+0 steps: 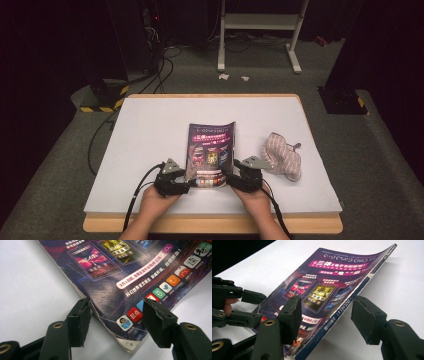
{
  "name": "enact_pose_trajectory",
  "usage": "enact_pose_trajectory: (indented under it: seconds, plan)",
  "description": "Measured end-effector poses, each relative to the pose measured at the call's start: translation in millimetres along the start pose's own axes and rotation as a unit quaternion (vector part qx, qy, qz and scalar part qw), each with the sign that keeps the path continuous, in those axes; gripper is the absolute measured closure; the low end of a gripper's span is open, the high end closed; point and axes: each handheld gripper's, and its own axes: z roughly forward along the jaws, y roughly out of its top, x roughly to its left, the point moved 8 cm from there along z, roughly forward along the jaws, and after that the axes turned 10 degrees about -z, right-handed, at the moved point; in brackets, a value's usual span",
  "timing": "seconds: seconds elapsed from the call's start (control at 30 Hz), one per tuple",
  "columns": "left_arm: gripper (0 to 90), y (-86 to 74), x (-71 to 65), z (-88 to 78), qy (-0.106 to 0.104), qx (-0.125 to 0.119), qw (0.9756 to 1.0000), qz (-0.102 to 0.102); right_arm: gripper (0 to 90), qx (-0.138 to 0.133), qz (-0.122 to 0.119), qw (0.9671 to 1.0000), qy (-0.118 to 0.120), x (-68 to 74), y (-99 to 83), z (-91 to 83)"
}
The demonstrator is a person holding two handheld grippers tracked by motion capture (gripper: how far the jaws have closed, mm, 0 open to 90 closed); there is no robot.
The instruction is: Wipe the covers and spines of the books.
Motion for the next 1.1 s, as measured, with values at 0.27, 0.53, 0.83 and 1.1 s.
enact_pose_trajectory:
  seconds: [0.27, 0.53, 0.83, 1.1]
  plan:
    - [40.4, 0.0, 0.2, -0.1, -0.001, 0.001, 1.0000, -0.001, 42.2, 0.006, -0.007, 0.9999, -0.006, 1.8, -2.9, -0.1]
    - [40.4, 0.1, 0.9, -0.4, -0.001, 0.001, 1.0000, 0.000, 44.0, 0.023, -0.007, 0.9997, 0.007, 8.1, -8.4, 1.6]
    - [40.8, 0.1, 0.5, -0.9, -0.001, 0.002, 1.0000, 0.001, 42.3, 0.022, 0.010, 0.9997, 0.002, 8.5, -6.7, 1.9]
    - [43.3, -1.0, -3.2, -1.2, -0.012, 0.005, 0.9999, 0.005, 52.4, 0.016, 0.016, 0.9996, -0.014, 3.4, -6.2, 1.3]
